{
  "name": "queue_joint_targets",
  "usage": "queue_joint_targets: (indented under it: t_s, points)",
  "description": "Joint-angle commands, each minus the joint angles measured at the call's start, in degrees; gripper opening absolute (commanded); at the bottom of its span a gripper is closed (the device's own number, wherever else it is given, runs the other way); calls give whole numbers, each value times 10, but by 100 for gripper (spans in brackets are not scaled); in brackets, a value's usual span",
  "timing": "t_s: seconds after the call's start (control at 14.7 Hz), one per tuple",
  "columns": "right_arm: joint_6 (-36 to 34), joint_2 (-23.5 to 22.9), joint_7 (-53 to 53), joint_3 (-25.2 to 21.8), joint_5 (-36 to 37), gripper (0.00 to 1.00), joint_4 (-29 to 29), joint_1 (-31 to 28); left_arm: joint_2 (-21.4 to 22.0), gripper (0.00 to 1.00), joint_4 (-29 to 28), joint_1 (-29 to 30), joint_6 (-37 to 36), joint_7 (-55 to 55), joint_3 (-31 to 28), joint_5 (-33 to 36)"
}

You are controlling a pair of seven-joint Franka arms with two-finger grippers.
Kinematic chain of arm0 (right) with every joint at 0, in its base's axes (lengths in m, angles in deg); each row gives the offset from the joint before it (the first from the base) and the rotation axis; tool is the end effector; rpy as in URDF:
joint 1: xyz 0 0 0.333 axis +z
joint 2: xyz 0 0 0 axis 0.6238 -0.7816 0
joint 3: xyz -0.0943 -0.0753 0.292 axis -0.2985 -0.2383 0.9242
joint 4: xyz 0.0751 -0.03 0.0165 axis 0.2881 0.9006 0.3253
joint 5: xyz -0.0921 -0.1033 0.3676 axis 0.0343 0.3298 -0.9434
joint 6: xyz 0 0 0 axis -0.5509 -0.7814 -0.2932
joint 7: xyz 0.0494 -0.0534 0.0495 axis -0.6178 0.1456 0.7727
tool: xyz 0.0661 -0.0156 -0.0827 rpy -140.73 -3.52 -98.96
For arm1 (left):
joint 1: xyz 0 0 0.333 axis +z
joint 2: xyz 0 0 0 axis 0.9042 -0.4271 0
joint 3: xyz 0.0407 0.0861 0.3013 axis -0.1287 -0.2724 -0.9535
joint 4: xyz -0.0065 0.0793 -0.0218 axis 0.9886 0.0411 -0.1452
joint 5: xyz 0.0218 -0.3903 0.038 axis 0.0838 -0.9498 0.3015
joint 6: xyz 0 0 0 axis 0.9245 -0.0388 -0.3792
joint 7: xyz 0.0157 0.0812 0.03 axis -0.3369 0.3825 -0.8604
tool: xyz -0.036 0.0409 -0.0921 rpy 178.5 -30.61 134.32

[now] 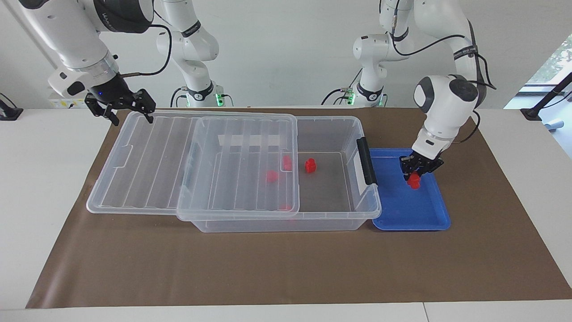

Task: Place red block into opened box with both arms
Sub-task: 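Carry the red block with the left gripper over the open box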

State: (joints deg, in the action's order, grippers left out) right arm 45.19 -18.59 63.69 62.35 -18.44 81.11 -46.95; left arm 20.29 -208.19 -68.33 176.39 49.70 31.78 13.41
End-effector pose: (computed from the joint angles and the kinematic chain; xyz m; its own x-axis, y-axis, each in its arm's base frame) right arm 0.5308 -0.0364 0.6024 0.9982 0.0406 -0.0451 0.0392 -0.9987 -0.0314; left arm 0.5459 -0.0641 0.4558 0.9833 -0.0846 0.1611 -0.0889 -0.9959 0.0195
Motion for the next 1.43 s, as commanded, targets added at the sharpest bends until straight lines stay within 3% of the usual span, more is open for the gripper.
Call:
queue_joint_targets:
  t_s: [0.0,0.14,0.34,0.48,0.68,1.36]
  points:
    - [-1,7,-10,3,9,100,6,0,31,0,38,-10,-80,-8,12,-4]
    - [-1,7,-10,3,9,100,6,0,27,0,82,-14,-128,-34,34,-4]
    - [-1,7,-10,3,9,100,6,0,25,0,88,-49,-117,-116,72,-4]
    - [-1,7,-10,3,9,100,6,0,23,0,83,-104,-114,-172,74,-4]
    - [-1,7,-10,3,9,100,6,0,-22,0,77,-168,-77,-232,74,5]
    - [-1,7,-10,3,9,100,6,-1,-151,0,66,-181,78,-298,73,62]
